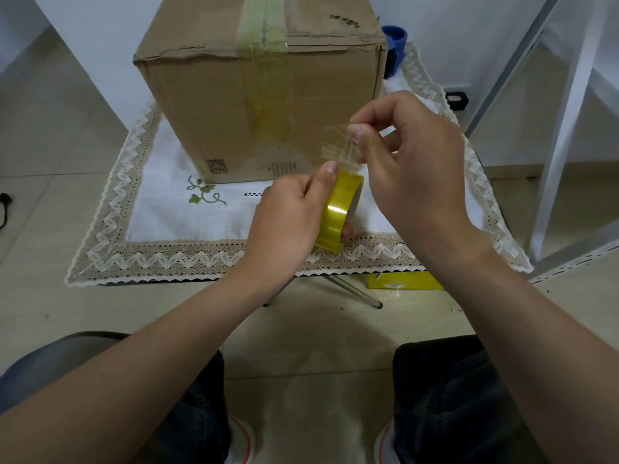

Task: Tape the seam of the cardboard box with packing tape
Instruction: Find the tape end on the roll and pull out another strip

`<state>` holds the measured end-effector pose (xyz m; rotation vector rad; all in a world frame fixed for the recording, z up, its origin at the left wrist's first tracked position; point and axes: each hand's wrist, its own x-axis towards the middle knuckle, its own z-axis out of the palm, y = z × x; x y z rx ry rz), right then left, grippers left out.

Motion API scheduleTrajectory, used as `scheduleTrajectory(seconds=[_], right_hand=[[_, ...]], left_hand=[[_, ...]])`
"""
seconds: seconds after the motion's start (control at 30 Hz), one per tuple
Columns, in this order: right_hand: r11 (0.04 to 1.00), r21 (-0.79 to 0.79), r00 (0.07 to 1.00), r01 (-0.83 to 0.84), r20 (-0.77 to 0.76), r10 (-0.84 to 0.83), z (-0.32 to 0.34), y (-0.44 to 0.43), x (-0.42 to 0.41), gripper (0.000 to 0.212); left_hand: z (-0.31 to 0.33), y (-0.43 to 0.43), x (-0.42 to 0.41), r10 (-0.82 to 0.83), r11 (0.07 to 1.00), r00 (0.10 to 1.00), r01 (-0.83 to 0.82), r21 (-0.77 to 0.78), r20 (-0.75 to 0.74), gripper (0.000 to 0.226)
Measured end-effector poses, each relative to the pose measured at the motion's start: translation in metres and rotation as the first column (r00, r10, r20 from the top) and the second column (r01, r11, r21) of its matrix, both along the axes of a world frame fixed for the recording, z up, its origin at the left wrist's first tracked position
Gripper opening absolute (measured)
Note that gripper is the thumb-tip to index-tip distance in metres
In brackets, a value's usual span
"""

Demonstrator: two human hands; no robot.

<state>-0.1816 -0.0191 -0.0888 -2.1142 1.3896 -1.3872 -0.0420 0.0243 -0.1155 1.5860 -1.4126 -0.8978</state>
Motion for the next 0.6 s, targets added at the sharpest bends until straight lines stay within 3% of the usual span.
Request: scheduleTrajectory(seconds=[0.1,0.23,0.43,0.6], right_hand=[[1.0,-0.001,1.0,-0.006,-0.01,0.006,-0.002,0.0,0.001,0.004],[1.0,-0.012,1.0,0.002,-0.013,-0.002,-0.002,-0.001,0.002,0.005],[1.0,-0.003,1.0,-0.009,0.013,0.009,0.003,-0.004,0.0,0.004],[0.999,0.018,0.995,-0.046,0.089,0.044,0.005,-0.01,-0.006,0.003]], left_hand=[[0.0,-0.002,0.001,0.035,0.999,0.996,-0.036,0.014,0.078,0.071],[-0.004,-0.004,0.002,0.006,0.999,1.0,-0.007,0.039,0.012,0.074],[0.0,-0.002,0.003,0.022,0.997,1.0,-0.022,-0.073,0.007,0.065],[-0.007,-0.008,0.013,0.038,0.984,0.989,-0.012,-0.179,0.143,0.065]])
